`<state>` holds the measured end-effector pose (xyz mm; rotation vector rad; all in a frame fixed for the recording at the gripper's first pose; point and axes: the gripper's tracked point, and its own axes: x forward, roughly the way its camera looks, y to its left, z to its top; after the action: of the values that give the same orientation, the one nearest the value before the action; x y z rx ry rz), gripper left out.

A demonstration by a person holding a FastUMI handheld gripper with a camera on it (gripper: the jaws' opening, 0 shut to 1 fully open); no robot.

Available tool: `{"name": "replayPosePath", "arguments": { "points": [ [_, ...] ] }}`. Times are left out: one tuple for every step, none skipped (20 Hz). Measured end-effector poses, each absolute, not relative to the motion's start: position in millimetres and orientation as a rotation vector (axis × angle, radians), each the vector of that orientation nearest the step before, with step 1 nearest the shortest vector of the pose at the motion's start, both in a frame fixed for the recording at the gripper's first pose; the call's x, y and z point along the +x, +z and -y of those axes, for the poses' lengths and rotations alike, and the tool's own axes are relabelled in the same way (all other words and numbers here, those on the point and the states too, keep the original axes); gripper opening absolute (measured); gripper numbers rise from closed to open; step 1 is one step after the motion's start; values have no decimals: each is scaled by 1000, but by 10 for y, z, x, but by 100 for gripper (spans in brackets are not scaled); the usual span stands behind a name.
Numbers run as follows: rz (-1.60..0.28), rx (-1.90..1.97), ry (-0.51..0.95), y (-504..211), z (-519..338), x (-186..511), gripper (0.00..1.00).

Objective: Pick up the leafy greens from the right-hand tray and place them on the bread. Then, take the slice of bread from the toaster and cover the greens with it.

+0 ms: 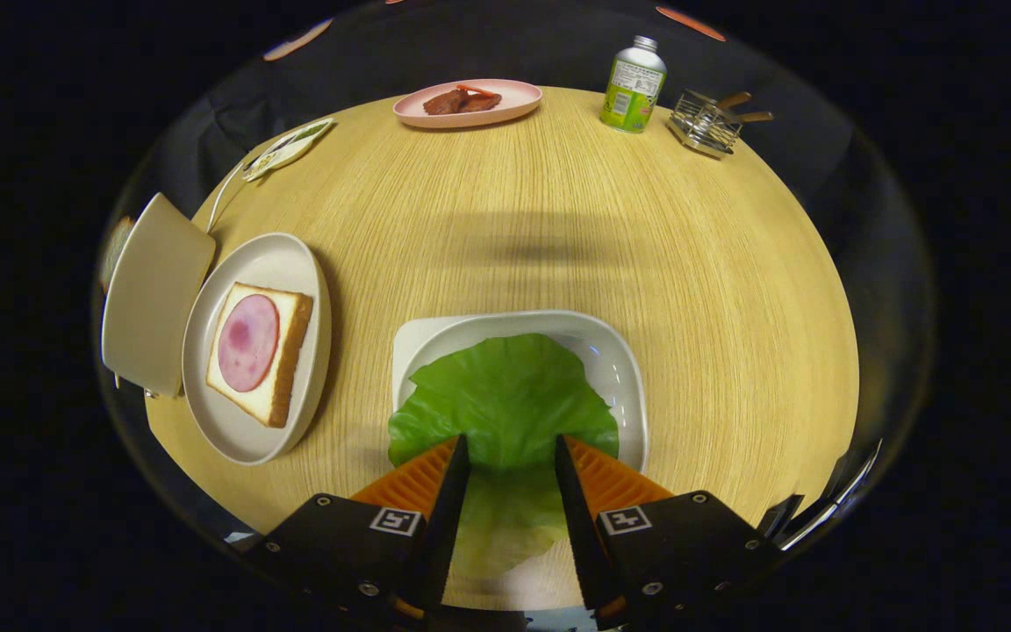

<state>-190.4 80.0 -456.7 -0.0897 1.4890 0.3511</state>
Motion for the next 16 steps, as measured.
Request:
{"name": "replayPosePath", "arguments": {
  "points": [
    [-1492,-78,328,-4583,-777,-1897,56],
    [-1496,-65,308,-4576,-765,-1898,46],
    [-1495,-66,297,-4581,-741,-1889,38],
    [-1498,-61,289,-4574,-746,-1885,26],
    [-1490,-67,285,-4588,-745,-1885,20],
    [-1480,-71,288,-4583,-757,-1874,11],
    [-1474,-75,295,-4572,-761,-1872,7],
    [-1469,-70,308,-4565,-778,-1868,4],
    [-1474,-48,322,-4533,-819,-1877,3],
    [-1468,-11,342,-4450,-882,-1858,2],
    [-1456,11,343,-4368,-901,-1827,1],
    [-1441,32,350,-4250,-939,-1793,1],
    [-1420,46,358,-4126,-978,-1741,1],
    [-1400,55,377,-4011,-1035,-1698,1],
    [-1379,55,394,-3889,-1093,-1648,1],
    [-1357,60,418,-3760,-1180,-1590,1]
  ]
}}
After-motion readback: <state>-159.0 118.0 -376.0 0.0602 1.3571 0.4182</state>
